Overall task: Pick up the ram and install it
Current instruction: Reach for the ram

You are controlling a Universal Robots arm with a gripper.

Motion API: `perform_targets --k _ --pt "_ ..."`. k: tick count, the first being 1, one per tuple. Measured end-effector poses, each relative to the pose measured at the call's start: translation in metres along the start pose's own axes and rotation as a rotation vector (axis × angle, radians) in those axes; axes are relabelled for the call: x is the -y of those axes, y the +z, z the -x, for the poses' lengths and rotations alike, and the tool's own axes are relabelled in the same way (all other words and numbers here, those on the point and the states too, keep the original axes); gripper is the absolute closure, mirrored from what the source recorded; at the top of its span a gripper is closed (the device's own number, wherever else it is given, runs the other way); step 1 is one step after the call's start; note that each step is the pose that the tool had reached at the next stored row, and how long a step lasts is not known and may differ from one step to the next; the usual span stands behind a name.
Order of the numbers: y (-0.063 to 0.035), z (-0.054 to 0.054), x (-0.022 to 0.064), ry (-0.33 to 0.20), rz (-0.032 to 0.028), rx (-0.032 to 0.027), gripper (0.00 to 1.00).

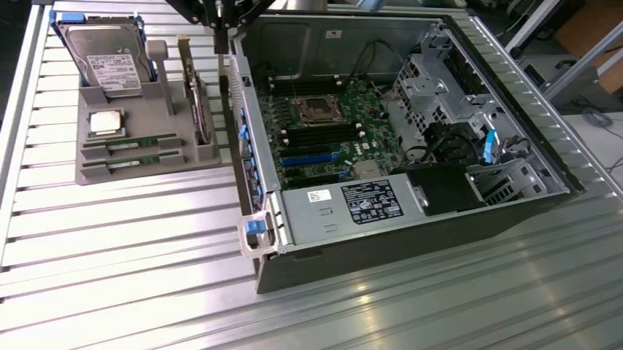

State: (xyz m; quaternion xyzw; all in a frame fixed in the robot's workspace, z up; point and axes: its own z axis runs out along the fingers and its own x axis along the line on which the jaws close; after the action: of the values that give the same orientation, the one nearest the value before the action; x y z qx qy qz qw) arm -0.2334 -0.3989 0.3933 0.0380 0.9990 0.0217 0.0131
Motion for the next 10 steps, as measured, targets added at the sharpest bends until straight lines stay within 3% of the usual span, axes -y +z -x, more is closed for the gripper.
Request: perform_targets --k 10 --pt "-0.0002 -0.0056 0.0004 0.000 0.0000 0.0000 0.89"
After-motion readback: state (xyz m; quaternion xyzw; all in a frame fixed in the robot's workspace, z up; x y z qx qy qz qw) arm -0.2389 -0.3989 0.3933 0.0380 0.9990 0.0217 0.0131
